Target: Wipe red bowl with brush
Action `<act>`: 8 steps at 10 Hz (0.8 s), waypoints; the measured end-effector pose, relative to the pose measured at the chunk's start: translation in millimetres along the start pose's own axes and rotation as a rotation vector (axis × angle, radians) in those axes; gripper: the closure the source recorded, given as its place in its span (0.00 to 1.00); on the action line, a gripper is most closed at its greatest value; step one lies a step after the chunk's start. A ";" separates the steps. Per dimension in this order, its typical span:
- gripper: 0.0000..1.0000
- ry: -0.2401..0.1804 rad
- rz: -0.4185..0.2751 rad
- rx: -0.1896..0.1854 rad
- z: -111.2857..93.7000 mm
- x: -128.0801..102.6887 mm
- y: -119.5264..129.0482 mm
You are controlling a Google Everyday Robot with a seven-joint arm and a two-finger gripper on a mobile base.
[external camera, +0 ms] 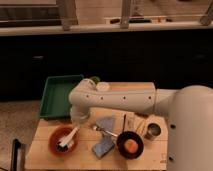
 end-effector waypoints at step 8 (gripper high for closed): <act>1.00 -0.043 0.056 0.111 24.1 17.3 -1.9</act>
